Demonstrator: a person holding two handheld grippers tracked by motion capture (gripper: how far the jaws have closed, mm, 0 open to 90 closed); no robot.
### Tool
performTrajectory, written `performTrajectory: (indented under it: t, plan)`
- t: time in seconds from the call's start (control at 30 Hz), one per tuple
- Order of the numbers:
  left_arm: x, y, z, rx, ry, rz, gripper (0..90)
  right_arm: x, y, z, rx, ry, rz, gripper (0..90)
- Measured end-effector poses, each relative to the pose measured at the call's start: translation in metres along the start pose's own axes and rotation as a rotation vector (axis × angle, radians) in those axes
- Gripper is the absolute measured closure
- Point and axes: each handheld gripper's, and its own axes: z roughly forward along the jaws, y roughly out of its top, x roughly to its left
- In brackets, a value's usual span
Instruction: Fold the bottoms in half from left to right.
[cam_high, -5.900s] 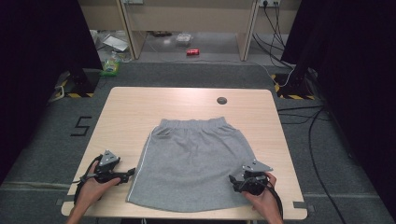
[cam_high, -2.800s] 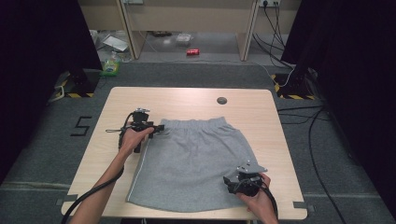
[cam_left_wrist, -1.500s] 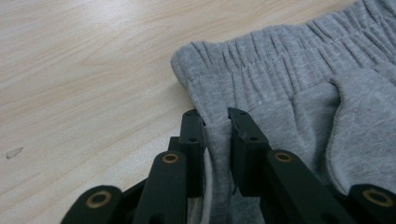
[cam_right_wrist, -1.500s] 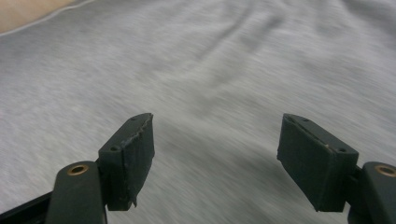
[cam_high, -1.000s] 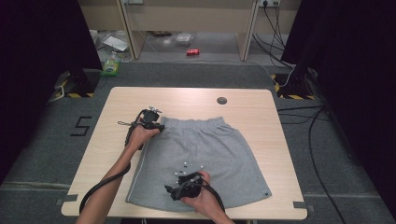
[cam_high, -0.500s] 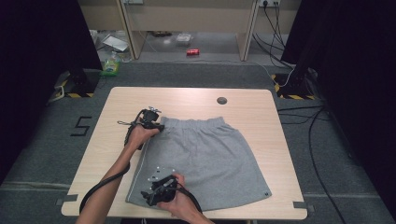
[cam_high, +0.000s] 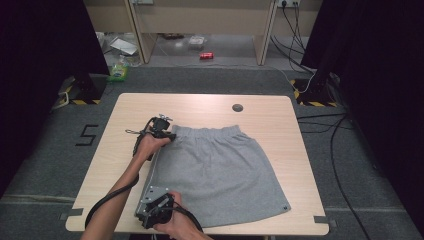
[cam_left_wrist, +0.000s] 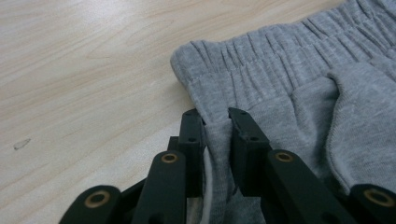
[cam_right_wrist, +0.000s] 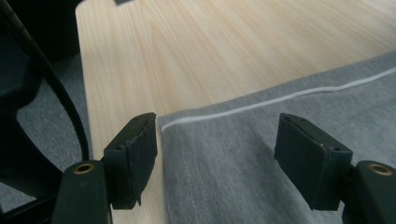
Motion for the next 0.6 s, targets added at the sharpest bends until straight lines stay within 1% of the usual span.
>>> performTrajectory:
  t: [0.07,0.1,0.13,0.17,0.2,0.23,0.27,0.3,0.33,0.37,0.4,0.43,0.47,0.5,0.57,0.6]
  plan:
    - [-0.0003,0.0,0.0,0.0,0.002,0.0,75.6,0.0032,0.0,0.0063,0.018,0.005,-0.006,32.4]
    - [-0.0004,0.0,-0.0001,0.001,0.003,0.0,75.6,0.0032,0.0,0.0063,0.018,0.005,-0.006,32.4]
    - [-0.0002,0.0001,0.0,0.001,0.002,0.0,75.6,0.0038,0.0003,0.0078,0.026,0.005,-0.016,32.7]
    - [-0.0001,0.0001,0.0,0.001,0.001,-0.001,75.6,0.0053,0.0012,0.0089,0.026,-0.005,-0.039,35.9]
    - [-0.0001,0.0,0.0,0.001,0.001,0.0,75.6,0.0063,0.0016,0.0092,0.03,0.0,-0.045,39.5]
    - [-0.0002,0.0,0.0,0.0,0.001,0.0,75.6,0.0067,0.0017,0.0093,0.033,-0.009,-0.059,42.4]
    - [-0.0002,0.0,0.0,0.0,0.001,0.0,75.6,0.0071,0.0018,0.0091,0.039,-0.024,-0.078,50.6]
    - [-0.0002,-0.0001,0.0,0.0,0.002,0.0,75.6,0.0071,0.0018,0.0091,0.039,-0.024,-0.078,50.6]
    - [-0.0003,0.0,0.0,0.001,0.002,0.0,75.6,0.0065,0.0019,0.0085,0.039,-0.019,-0.081,56.1]
    - [-0.0003,0.0001,-0.0001,0.002,0.002,0.0,75.6,0.0047,0.0018,0.0068,0.039,-0.026,-0.081,68.3]
    - [-0.0002,0.0003,-0.0001,0.003,0.002,0.0,75.6,0.004,0.0013,0.0058,0.04,-0.027,-0.074,73.1]
    - [-0.0002,0.0004,-0.0001,0.004,0.002,0.0,75.6,0.004,0.0013,0.0058,0.04,-0.027,-0.074,73.1]
    - [-0.0001,0.0004,0.0,0.003,0.001,-0.001,75.6,0.0023,0.0013,0.0047,0.041,-0.033,-0.081,76.8]
    - [0.0,0.0002,0.0,0.002,0.0,-0.003,75.6,0.0017,0.0009,0.0039,0.045,-0.028,-0.063,78.9]
    - [0.0001,0.0,0.0,0.0,0.0,-0.007,75.6,-0.0013,-0.0003,0.0027,0.037,-0.024,-0.044,81.1]
    - [-0.0004,0.0,0.0,-0.001,0.003,-0.006,75.6,-0.0021,-0.0006,0.0022,0.033,-0.024,-0.048,81.4]
